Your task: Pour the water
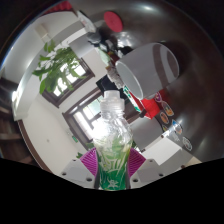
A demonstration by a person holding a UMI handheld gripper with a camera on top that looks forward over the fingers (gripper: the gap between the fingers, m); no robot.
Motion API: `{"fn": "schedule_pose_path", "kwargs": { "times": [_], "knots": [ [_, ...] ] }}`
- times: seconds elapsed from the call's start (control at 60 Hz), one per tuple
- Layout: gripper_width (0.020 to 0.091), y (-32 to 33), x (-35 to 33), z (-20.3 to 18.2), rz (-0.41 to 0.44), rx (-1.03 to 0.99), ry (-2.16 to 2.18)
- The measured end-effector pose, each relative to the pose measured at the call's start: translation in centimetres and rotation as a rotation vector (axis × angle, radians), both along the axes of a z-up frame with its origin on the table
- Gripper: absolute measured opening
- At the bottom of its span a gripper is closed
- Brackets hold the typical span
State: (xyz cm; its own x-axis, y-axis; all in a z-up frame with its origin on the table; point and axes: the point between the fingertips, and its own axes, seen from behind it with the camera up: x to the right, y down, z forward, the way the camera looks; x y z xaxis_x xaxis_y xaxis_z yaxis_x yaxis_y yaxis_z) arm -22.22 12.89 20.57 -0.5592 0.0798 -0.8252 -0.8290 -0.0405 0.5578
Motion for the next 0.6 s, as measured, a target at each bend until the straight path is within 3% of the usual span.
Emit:
{"fn": "schedule_pose_path", "kwargs": {
  "times": [0.317, 0.467, 0.6],
  "knots": [
    [0.035, -0.2, -0.6, -1.1, 0.039, -0.034, -0.034],
    [0.035, -1.0, -1.3, -0.5, 0.113, -0.086, -0.523],
    [0.0368, -0.9, 1.4, 3.3, 0.094, -0.085, -1.074]
  ]
}}
